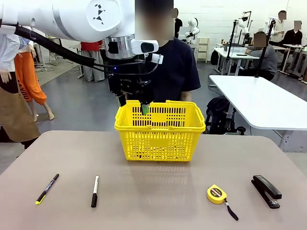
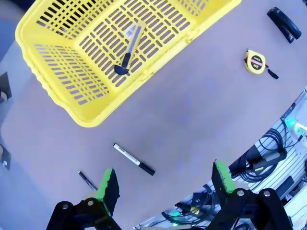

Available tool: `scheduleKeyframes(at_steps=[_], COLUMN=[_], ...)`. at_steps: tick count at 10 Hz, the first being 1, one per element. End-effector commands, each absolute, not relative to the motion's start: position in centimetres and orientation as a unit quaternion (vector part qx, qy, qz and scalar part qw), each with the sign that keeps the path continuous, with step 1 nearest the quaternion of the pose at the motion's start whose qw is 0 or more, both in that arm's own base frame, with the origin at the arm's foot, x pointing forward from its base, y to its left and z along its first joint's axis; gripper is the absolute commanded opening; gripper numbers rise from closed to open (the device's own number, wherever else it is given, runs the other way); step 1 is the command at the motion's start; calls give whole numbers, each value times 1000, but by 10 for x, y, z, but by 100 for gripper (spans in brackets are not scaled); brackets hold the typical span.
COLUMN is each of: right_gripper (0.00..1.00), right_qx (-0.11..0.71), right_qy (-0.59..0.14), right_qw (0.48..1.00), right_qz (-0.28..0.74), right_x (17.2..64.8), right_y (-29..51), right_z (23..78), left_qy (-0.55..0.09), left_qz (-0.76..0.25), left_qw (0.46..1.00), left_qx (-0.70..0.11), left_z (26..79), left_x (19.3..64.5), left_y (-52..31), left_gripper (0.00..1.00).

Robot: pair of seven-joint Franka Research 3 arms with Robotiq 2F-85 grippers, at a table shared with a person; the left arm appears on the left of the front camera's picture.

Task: Place the items the person wants into the basket.
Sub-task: Pick up the item the person points to and place it in the Market Basket.

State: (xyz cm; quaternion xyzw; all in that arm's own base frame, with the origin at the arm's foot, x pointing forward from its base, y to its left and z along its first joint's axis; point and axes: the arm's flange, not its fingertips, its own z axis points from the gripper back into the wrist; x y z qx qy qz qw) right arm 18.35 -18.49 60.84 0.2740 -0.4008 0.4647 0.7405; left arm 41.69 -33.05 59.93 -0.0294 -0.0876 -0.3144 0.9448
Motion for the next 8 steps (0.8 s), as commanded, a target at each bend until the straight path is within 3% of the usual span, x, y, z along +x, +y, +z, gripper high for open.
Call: scheduleKeyframes(at_steps=[1, 6, 8], right_gripper=[100, 100, 100], right_qx=[279, 279, 279], right_qy=[-409, -409, -409], right_qw=[732, 732, 732], right_qz=[468, 468, 468], right_x=[184, 184, 184], right_y=[-185, -185, -185], right_z=[612, 612, 612], left_qy=[-86, -90, -42], left_qz=[-318, -317, -455], left_qw=[944, 944, 869], left_qx=[-31, -30, -191], left_z=[605, 601, 646], left_x=[416, 416, 426], left_y=[-334, -333, -225], left_gripper=[100, 100, 100])
